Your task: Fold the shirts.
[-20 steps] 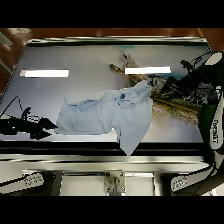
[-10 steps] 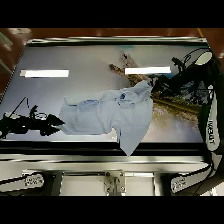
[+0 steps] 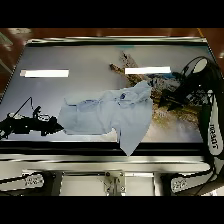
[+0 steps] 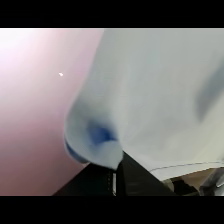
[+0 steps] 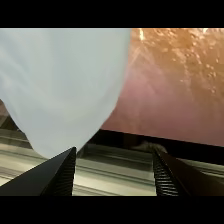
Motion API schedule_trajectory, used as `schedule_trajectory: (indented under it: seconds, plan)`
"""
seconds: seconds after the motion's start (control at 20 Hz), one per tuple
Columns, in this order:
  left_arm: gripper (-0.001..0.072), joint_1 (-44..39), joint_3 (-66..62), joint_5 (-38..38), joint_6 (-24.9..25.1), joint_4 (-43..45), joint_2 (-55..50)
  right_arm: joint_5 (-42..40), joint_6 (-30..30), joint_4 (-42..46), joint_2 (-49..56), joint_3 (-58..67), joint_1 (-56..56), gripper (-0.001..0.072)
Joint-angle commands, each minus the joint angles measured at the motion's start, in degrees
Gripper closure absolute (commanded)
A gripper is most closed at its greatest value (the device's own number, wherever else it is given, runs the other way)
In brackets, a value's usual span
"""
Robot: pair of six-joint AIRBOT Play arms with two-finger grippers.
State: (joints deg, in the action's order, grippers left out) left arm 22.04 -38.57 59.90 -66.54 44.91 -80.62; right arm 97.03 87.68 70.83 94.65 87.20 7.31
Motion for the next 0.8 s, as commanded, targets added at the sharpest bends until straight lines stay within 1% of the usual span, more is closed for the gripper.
schedule_trajectory:
  seconds: [0.0,0.1,0.15,0.2,0.35,0.45,0.55,0.6,0.7,0.75]
  plan:
    - [0.0665,1.25,-0.07,1.29,4.48,-0.81,3.34,-7.15,-1.53,-4.57,-2.60,-14.03,0.39,0.0133]
    - [0.0665,1.27,-0.07,1.84,7.28,-0.96,5.53,-14.25,-1.07,-7.50,-2.56,-20.96,-1.14,0.0132]
    - [0.0665,1.27,-0.07,2.51,9.01,-1.25,6.47,-17.16,-0.66,-7.52,-2.56,-23.69,-2.34,0.0133]
    - [0.0665,1.27,-0.09,3.19,9.55,-1.25,7.15,-19.56,-0.66,-7.67,-2.56,-25.55,-3.39,0.0133]
    - [0.0665,1.27,-0.07,4.31,9.53,-1.25,8.17,-25.27,-0.26,-8.52,-2.56,-28.06,-6.91,0.0133]
    - [0.0665,1.27,-0.07,4.79,9.53,-1.66,8.26,-28.76,2.73,-9.05,-2.29,-28.11,-8.22,0.0133]
    - [0.0665,1.27,-0.09,4.94,9.55,-3.48,8.26,-30.05,3.43,-9.77,-2.08,-28.11,-9.22,0.0136]
    - [0.0665,1.27,-0.09,4.83,9.57,-4.61,8.26,-29.97,3.41,-9.40,-2.08,-28.11,-9.84,0.0249]
    - [0.0665,1.27,-0.55,4.92,11.06,-6.45,8.26,-29.73,3.56,-9.29,-2.10,-28.11,-10.27,0.0562]
    - [0.0665,1.27,-1.16,5.18,11.78,-6.88,8.28,-29.51,3.58,-9.49,-2.10,-28.11,-10.27,0.0653]
